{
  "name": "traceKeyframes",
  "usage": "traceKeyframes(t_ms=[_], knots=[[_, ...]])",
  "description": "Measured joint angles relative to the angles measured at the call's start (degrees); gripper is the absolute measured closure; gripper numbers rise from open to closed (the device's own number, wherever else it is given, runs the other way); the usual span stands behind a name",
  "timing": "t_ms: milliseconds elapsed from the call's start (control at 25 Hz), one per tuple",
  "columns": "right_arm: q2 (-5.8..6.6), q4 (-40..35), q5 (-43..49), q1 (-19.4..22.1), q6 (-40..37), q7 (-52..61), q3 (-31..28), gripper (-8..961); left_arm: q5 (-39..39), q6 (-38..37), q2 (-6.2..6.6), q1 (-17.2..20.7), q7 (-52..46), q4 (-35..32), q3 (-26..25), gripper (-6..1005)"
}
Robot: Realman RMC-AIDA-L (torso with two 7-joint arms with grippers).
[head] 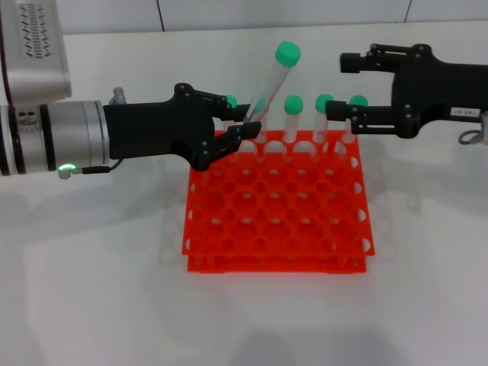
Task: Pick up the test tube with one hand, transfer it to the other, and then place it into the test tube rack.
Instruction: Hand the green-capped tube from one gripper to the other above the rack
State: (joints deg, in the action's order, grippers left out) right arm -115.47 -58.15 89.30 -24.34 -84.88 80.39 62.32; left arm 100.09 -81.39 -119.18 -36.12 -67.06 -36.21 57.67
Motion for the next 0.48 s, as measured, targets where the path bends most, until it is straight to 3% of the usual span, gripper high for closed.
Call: traceKeyframes(t_ms=[480], knots=[[-0.28,-0.1,-3.0,-3.1,3.3,0.1,5.7,389,0.1,0.0,0.0,0.0,0.0,0.0,0.9,697]])
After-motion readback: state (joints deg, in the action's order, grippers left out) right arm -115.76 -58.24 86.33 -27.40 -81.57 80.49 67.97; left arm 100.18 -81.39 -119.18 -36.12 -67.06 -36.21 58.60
